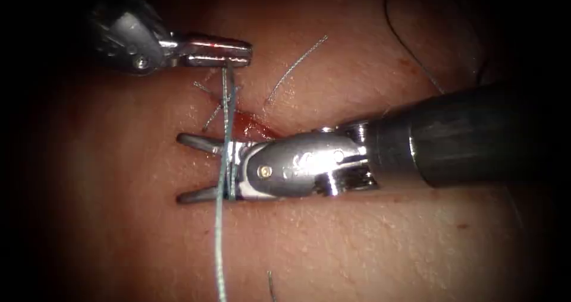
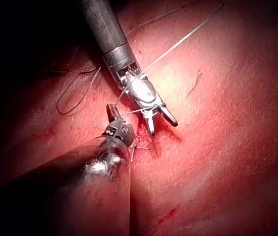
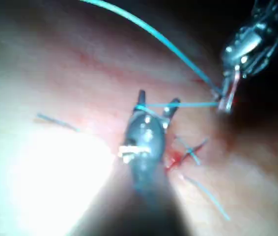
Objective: Wound Closure
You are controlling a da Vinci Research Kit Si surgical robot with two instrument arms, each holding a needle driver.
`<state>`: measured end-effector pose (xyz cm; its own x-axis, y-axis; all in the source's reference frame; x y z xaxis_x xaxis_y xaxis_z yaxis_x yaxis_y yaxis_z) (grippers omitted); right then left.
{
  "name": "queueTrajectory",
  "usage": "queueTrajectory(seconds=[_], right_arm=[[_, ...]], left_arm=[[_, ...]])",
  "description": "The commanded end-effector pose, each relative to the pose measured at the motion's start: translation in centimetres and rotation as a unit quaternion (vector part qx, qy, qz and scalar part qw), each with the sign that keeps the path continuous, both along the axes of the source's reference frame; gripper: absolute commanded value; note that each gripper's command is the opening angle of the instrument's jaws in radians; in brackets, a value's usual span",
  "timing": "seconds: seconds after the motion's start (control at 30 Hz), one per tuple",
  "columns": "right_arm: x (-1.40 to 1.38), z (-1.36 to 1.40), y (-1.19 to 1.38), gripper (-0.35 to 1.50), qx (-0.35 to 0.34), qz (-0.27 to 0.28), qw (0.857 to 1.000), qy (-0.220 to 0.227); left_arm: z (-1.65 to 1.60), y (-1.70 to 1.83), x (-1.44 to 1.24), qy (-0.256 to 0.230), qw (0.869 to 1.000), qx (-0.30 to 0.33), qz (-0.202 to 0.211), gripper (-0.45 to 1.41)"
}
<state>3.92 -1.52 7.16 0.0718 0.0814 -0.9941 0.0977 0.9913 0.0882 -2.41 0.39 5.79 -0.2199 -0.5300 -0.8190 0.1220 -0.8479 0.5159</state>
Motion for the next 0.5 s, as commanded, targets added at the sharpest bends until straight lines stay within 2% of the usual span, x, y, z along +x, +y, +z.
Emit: queueTrajectory(seconds=[0.03, 0.07, 0.1, 0.27, 0.5], right_arm=[[0.05, 0.08, -0.02, 0.93, 0.004, 0.002, 1.000, 0.002], [0.04, 0.09, 0.01, 0.91, 0.010, 0.002, 1.000, 0.010], [0.01, 0.11, 0.09, 0.91, 0.032, 0.008, 0.999, 0.043], [0.00, 0.17, 0.12, 0.91, 0.064, 0.019, 0.994, 0.082], [0.03, 0.16, 0.08, 0.90, 0.080, 0.015, 0.991, 0.102]], left_arm=[[0.06, -0.01, -0.06, -0.001, 1.000, -0.001, 0.001, -0.45], [0.09, -0.02, -0.06, -0.001, 1.000, -0.002, 0.001, -0.45], [0.18, -0.04, -0.06, -0.004, 1.000, 0.000, 0.005, -0.45], [0.39, -0.07, -0.03, -0.003, 1.000, -0.001, 0.007, -0.45], [0.48, -0.04, -0.01, -0.003, 1.000, -0.001, 0.010, -0.45]])
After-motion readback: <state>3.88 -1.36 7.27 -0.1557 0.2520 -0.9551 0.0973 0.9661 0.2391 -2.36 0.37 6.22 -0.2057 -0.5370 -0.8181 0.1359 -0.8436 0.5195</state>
